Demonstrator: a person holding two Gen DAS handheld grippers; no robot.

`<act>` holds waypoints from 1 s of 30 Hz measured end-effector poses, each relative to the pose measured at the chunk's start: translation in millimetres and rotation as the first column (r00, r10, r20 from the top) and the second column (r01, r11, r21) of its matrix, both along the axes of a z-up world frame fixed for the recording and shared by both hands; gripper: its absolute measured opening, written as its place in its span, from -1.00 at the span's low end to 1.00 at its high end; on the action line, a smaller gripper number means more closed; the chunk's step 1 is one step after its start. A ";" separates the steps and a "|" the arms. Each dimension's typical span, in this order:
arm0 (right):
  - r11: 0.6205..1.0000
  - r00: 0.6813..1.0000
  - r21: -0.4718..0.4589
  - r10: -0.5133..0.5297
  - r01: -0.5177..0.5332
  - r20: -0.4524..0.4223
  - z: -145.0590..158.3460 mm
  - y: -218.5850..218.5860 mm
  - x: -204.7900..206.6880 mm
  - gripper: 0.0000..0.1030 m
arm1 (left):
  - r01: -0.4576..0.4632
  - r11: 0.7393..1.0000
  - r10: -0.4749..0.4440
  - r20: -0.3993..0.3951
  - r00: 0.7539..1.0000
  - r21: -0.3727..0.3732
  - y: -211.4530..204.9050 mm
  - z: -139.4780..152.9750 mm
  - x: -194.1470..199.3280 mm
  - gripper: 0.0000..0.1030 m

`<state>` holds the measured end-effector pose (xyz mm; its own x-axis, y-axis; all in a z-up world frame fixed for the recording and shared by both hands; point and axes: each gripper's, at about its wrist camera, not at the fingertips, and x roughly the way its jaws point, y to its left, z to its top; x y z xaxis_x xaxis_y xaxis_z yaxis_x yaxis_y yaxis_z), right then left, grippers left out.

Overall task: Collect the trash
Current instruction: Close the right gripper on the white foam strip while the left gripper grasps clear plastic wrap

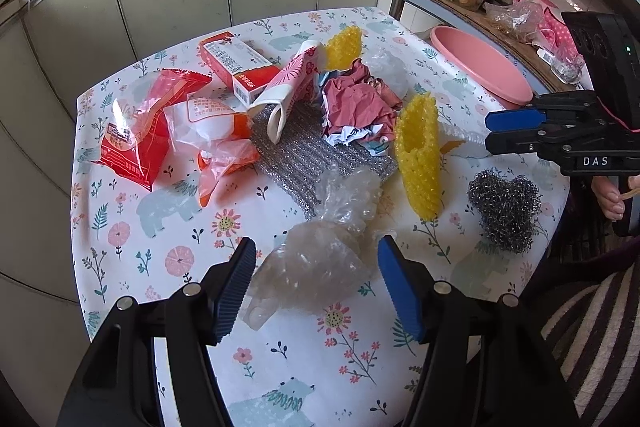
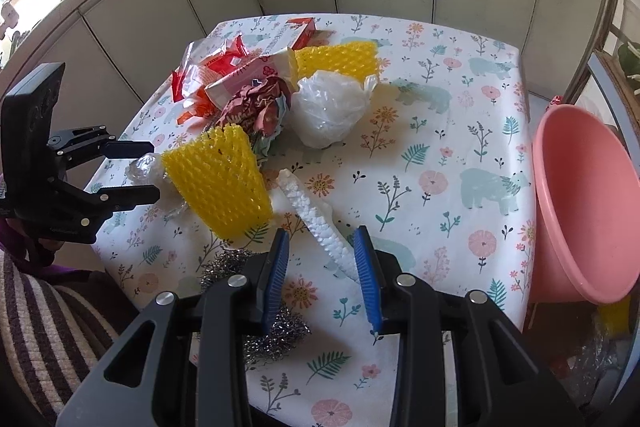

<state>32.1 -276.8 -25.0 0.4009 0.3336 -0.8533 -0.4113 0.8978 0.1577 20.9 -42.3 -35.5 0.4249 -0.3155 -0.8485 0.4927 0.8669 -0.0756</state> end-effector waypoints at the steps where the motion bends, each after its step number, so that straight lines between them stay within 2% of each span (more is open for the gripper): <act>1: 1.000 1.000 -0.014 0.003 -0.003 0.004 -0.8 0.9 1.0 -0.33 | -0.001 1.000 0.001 -0.002 1.000 0.001 0.1 -0.7 -0.2 0.22; 7: 0.998 1.000 -0.059 0.019 -0.019 0.001 -3.9 2.4 7.9 -0.33 | 0.009 1.000 -0.009 -0.007 1.000 0.010 0.6 -3.7 -3.2 0.11; 13: 0.997 0.999 -0.049 0.051 -0.052 -0.014 -6.0 6.8 7.5 -0.33 | 0.017 1.000 -0.017 -0.011 1.000 -0.004 2.8 -3.8 -5.7 0.03; 19: 0.993 0.997 -0.088 0.075 -0.077 -0.017 -11.7 12.5 11.1 -0.33 | 0.032 0.999 -0.032 -0.005 0.999 -0.006 2.9 -3.1 -8.1 -0.06; 26: 0.992 0.996 -0.096 0.083 -0.085 -0.018 -13.6 11.8 15.2 -0.33 | 0.031 0.999 -0.031 0.005 1.000 -0.027 6.7 1.5 -12.4 -0.25; 27: 0.991 0.996 -0.095 0.088 -0.089 -0.019 -13.9 12.1 15.0 -0.37 | 0.030 0.999 -0.030 0.009 1.000 -0.032 7.7 3.0 -13.1 -0.25; 28: 0.991 0.995 -0.097 0.096 -0.097 -0.021 -14.3 12.8 13.9 -0.58 | 0.030 0.999 -0.030 0.013 0.999 -0.037 8.7 4.3 -13.9 -0.26; 30: 0.989 0.995 -0.103 0.100 -0.102 -0.024 -15.5 13.8 12.8 -0.61 | 0.032 0.999 -0.032 0.020 0.999 -0.041 10.1 6.7 -15.6 -0.28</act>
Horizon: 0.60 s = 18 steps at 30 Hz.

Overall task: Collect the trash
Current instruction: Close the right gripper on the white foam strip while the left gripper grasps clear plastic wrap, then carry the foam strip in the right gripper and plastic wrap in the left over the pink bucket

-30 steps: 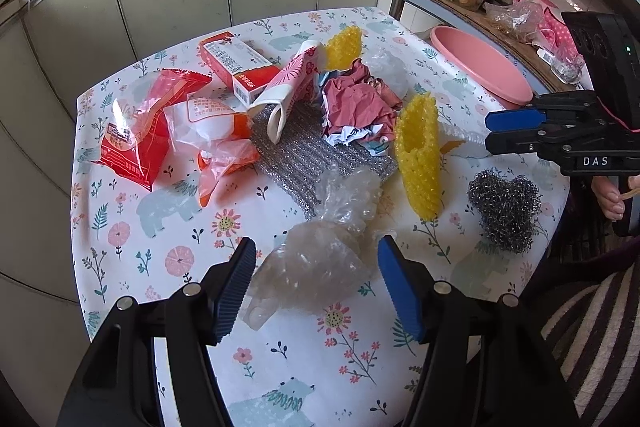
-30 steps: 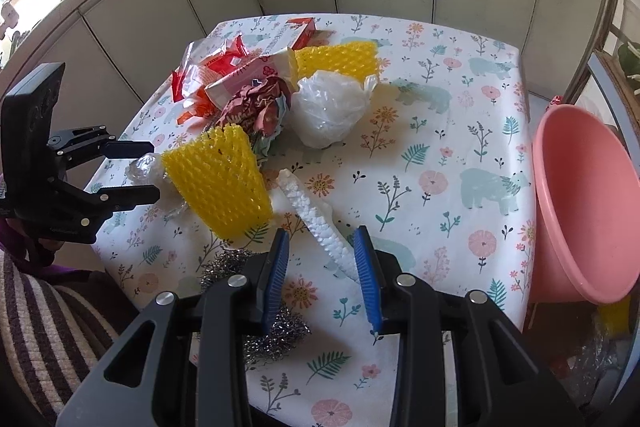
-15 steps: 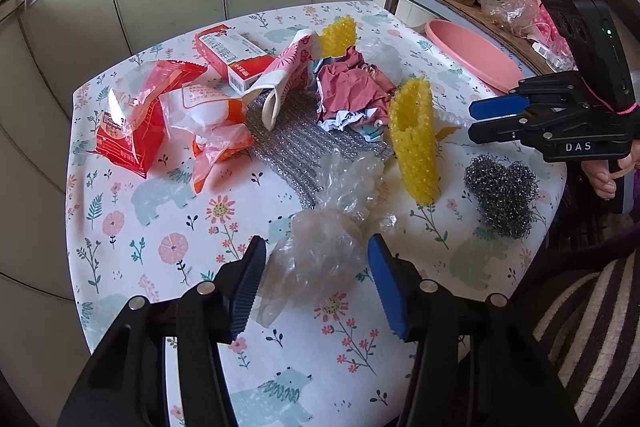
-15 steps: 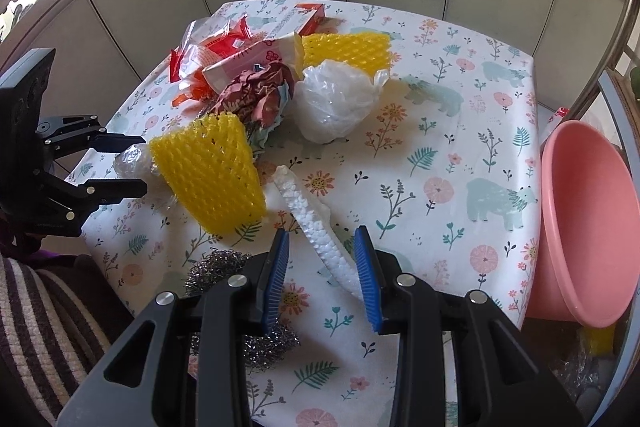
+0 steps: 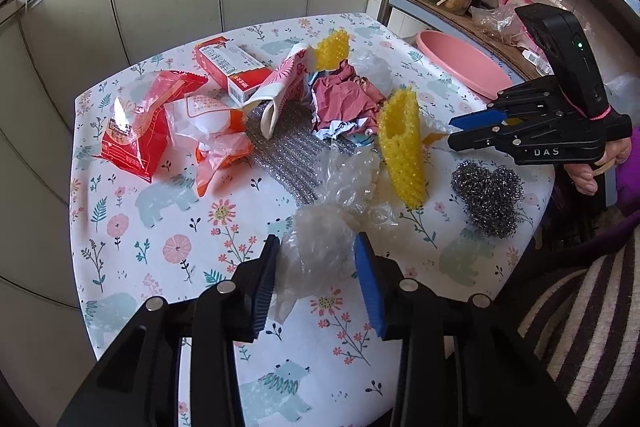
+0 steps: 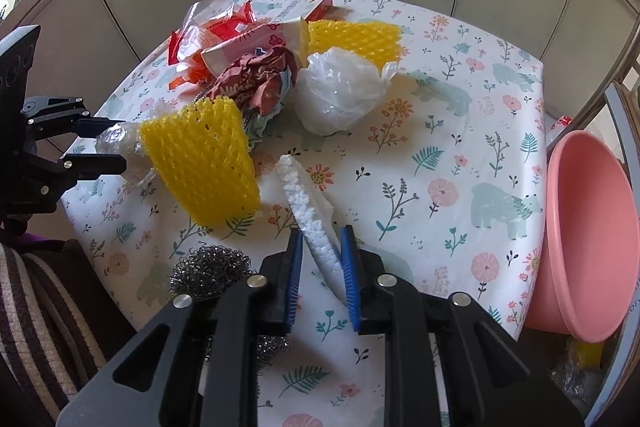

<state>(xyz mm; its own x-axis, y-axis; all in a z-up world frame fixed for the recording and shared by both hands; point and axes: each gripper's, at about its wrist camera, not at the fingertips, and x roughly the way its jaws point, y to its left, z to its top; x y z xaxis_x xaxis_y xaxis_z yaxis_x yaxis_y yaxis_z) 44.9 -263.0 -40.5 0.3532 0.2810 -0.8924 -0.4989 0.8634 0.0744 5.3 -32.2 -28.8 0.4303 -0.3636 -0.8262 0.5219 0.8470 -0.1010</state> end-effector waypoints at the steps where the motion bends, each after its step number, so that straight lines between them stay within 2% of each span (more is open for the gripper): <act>1: 1.000 1.000 -0.002 -0.002 0.002 0.000 -0.2 0.4 -0.5 -0.63 | -0.001 1.000 0.001 0.003 1.000 -0.001 0.5 1.1 -0.7 -0.28; 4: 1.000 1.000 0.014 -0.015 0.015 -0.003 1.2 -1.9 -1.0 -0.73 | -0.008 1.000 0.008 0.015 1.000 -0.006 1.9 5.2 -3.3 -0.29; 11: 0.992 0.997 0.100 -0.077 0.075 0.021 14.1 -16.6 -8.6 -0.73 | -0.030 0.999 0.031 0.048 0.998 -0.029 11.3 21.7 -8.5 -0.30; 18: 0.962 0.981 0.217 -0.183 0.166 0.060 29.0 -36.4 -18.4 -0.73 | -0.071 0.994 0.079 0.099 0.992 -0.086 14.4 43.8 -5.1 -0.30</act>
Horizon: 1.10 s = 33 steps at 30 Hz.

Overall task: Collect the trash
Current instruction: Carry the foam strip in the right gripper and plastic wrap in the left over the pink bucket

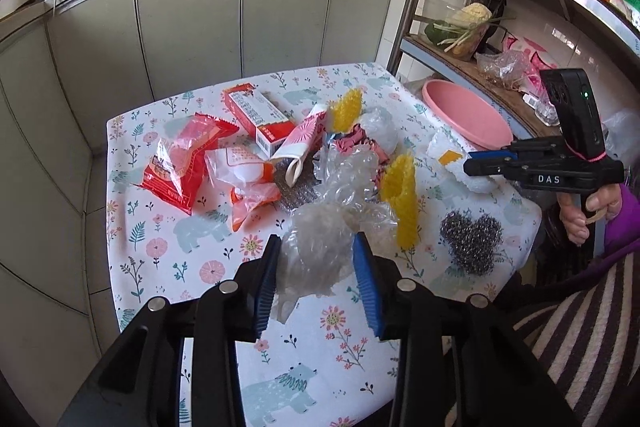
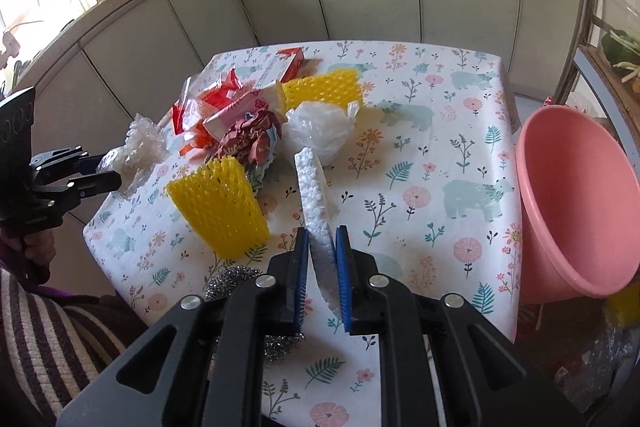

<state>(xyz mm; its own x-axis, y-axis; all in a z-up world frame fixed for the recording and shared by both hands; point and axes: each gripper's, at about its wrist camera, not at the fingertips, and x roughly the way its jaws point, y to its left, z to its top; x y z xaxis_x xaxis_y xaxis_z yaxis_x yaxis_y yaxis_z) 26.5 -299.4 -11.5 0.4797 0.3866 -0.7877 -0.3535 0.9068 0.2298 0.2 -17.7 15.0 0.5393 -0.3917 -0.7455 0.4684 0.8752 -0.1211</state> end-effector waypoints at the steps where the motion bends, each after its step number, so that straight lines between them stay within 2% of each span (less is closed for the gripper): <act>1: 1.000 1.000 0.017 -0.016 0.016 0.002 1.0 -3.5 0.1 -0.73 | 0.003 1.000 -0.003 0.011 1.000 -0.002 -1.6 3.1 0.6 -0.30; 9: 0.985 0.990 0.117 -0.131 0.124 0.056 18.6 -36.3 -8.6 -0.73 | 0.040 0.999 -0.036 0.116 0.993 -0.026 -30.0 35.9 4.6 -0.30; 15: 0.953 0.965 0.199 -0.250 0.230 0.080 27.6 -74.7 -10.2 -0.73 | 0.081 0.993 -0.069 0.132 0.989 -0.089 -64.9 53.9 17.0 -0.30; 20: 0.918 0.925 0.224 -0.359 0.327 0.120 37.2 -109.4 -9.7 -0.73 | 0.125 0.982 -0.108 0.126 0.986 -0.139 -107.1 66.4 31.9 -0.30; 25: 0.874 0.876 0.250 -0.460 0.417 0.147 41.0 -142.5 -4.6 -0.73 | 0.157 0.975 -0.141 0.110 0.984 -0.155 -153.4 72.2 49.2 -0.30; 33: 0.783 0.795 0.296 -0.597 0.547 0.110 31.9 -183.4 12.9 -0.73 | 0.174 0.967 -0.169 0.040 0.985 -0.188 -231.8 74.4 89.5 -0.30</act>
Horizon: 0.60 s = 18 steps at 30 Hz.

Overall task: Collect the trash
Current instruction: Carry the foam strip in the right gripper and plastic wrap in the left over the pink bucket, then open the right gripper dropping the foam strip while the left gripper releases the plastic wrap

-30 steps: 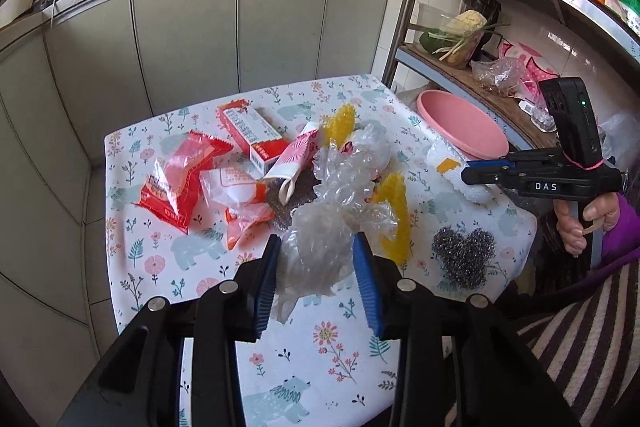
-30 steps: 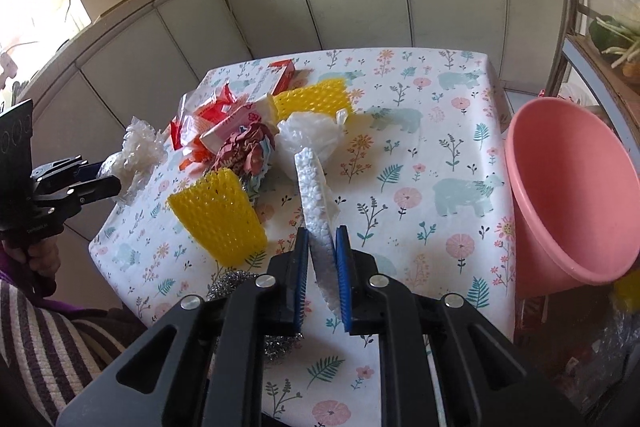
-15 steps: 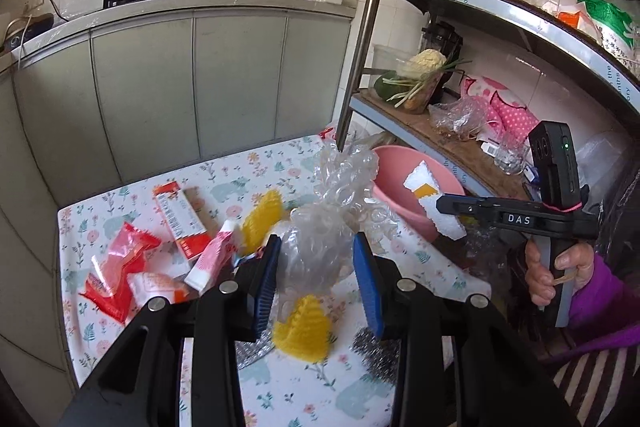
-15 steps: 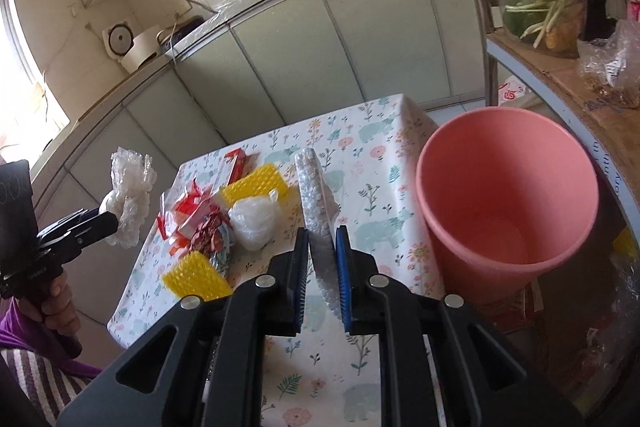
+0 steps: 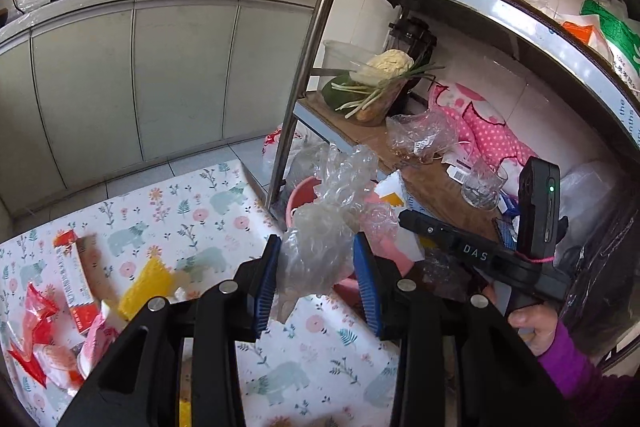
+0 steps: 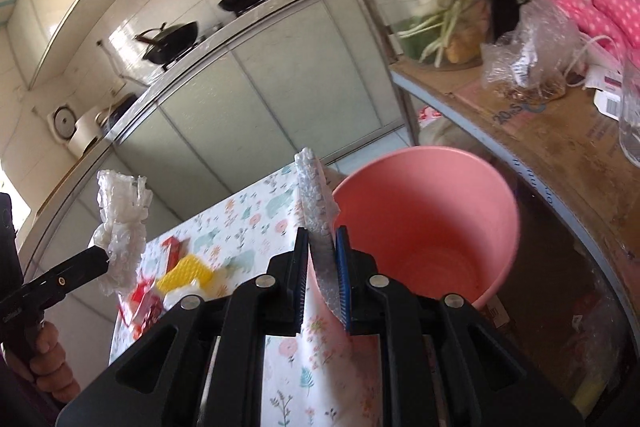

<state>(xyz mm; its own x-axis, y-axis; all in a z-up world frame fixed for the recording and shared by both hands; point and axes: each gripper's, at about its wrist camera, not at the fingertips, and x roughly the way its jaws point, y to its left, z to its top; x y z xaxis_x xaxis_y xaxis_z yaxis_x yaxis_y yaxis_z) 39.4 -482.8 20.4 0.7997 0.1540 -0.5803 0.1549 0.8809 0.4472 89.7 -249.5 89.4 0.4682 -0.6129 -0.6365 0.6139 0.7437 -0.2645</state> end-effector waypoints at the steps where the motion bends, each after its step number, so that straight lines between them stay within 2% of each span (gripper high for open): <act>1: 1.000 1.000 0.007 -0.016 0.016 -0.005 -2.4 -3.1 1.4 -0.73 | 0.001 1.000 -0.001 -0.012 1.000 0.001 -8.9 -0.7 4.4 -0.30; 8: 0.994 0.994 0.039 -0.100 0.101 -0.043 -20.4 -22.8 15.3 -0.73 | -0.003 0.999 0.007 -0.071 0.997 0.054 -73.8 -19.6 32.1 -0.30; 13: 0.987 0.986 0.048 -0.147 0.151 -0.078 -35.5 -33.6 24.9 -0.73 | -0.013 0.992 0.033 -0.154 0.988 0.128 -101.5 -51.9 49.1 -0.29; 18: 0.985 0.976 0.028 -0.164 0.170 -0.141 -53.3 -38.5 33.1 -0.73 | -0.001 0.976 0.042 -0.179 0.983 0.219 -118.9 -80.8 59.6 -0.28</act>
<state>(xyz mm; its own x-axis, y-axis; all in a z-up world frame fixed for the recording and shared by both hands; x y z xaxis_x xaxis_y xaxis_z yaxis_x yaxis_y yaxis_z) 72.5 -521.3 -32.9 0.7288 0.0499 -0.6829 0.3609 0.8195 0.4451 149.3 -368.4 8.6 0.3444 -0.4420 -0.8283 0.5539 0.8080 -0.2009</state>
